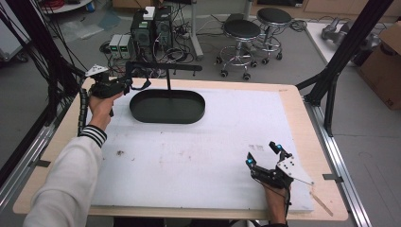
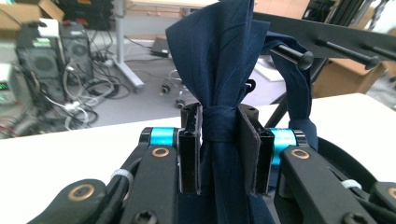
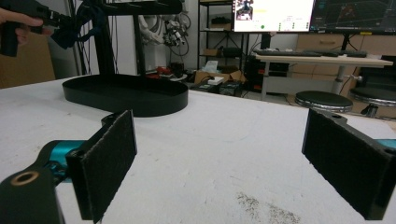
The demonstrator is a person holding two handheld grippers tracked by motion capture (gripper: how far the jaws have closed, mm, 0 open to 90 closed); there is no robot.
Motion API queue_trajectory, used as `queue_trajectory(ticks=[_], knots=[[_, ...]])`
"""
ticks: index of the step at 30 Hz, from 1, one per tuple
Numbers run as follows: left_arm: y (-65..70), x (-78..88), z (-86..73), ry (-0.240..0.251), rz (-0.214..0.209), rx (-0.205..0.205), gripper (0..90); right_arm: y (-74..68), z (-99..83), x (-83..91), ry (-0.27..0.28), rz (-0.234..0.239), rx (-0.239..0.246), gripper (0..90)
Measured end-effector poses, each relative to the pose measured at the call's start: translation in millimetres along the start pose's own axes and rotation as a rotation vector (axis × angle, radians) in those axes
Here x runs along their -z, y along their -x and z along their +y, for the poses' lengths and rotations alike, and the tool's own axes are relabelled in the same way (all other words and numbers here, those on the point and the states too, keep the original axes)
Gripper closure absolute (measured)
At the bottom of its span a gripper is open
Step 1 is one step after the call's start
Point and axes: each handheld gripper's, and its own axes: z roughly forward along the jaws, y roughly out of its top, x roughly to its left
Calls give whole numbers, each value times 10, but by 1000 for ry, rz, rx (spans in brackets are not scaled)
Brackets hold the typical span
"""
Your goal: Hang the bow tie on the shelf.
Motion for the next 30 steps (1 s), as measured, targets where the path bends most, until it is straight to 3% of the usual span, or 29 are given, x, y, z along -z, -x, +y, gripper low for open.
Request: queue_trajectory(ticks=[6, 8, 12, 13, 14, 15, 17, 18, 19, 20, 24, 28, 30], knots=[[15, 8, -6, -5, -6, -1, 716, 1, 0, 0, 1, 1, -1, 91], [2, 19, -5, -3, -16, 15, 648, 0, 0, 0, 1, 0, -1, 92], [-36, 39, -27, -29, -48, 53, 609, 2, -1, 2, 3, 2, -2, 91], [-42, 45, -34, -31, -58, 61, 520, 2, -1, 3, 4, 2, -3, 91], [-42, 53, -38, -39, -51, 72, 520, 2, -1, 3, 4, 2, -3, 91], [-44, 58, -39, -52, -50, 82, 391, 2, -2, 2, 5, 2, 1, 91], [-58, 75, -38, -66, -76, 92, 360, 1, -2, 2, 6, 1, 0, 91], [-65, 89, -32, -74, -85, 90, 330, 2, -2, 3, 5, 2, 0, 91], [-61, 103, -25, -77, -74, 86, 226, 3, -2, 4, 6, 2, -1, 91], [-62, 134, -10, -75, -63, 57, 205, 4, -2, 4, 6, 2, -3, 91], [-75, 264, -25, -7, -78, 6, 205, 8, -2, 4, 8, 3, -3, 91], [-78, 404, -171, -32, -57, -49, 165, 5, -2, 4, 4, 6, -6, 91], [-85, 523, -279, -4, -70, -37, 164, 4, -2, 4, 5, 5, -3, 91]])
